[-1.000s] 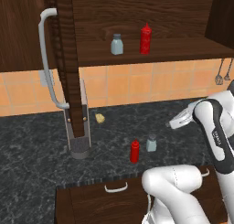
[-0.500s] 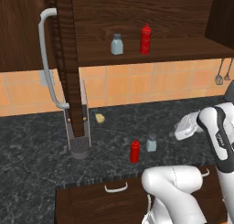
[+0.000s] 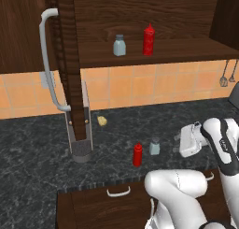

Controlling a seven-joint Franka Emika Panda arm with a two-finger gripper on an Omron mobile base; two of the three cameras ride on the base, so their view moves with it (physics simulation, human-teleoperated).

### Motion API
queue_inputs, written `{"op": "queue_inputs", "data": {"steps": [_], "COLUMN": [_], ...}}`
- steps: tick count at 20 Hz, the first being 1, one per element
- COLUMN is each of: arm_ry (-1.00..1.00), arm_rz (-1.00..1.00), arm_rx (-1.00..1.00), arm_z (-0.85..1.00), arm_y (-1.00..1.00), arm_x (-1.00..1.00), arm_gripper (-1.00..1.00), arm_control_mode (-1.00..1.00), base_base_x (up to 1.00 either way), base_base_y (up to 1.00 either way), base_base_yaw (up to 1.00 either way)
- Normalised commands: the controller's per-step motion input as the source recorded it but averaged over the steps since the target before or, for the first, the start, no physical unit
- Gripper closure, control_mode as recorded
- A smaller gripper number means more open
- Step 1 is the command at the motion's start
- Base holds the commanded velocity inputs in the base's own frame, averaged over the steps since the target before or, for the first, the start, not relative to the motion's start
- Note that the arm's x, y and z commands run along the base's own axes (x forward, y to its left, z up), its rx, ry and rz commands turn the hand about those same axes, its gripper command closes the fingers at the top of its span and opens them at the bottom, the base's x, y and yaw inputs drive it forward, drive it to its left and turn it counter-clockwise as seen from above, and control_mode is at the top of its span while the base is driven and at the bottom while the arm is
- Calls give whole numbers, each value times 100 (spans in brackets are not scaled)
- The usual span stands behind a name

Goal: Put the shaker and condiment bottle from the counter next to their counterparts in the cabinet.

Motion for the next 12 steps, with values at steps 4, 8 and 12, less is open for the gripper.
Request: {"op": "queue_inputs", "data": {"steps": [4, 8, 12], "arm_ry": [-12, -5, 0], "arm_rz": [0, 0, 1], "arm_rx": [0, 0, 0], "arm_z": [-20, -26, -28], "arm_y": [0, 0, 0], "arm_x": [0, 5, 10], "arm_gripper": [-100, -100, -100], "arm_control_mode": [-100, -100, -100], "base_base_x": [0, 0, 0], "base_base_y": [0, 0, 0], "base_base_yaw": [0, 0, 0]}}
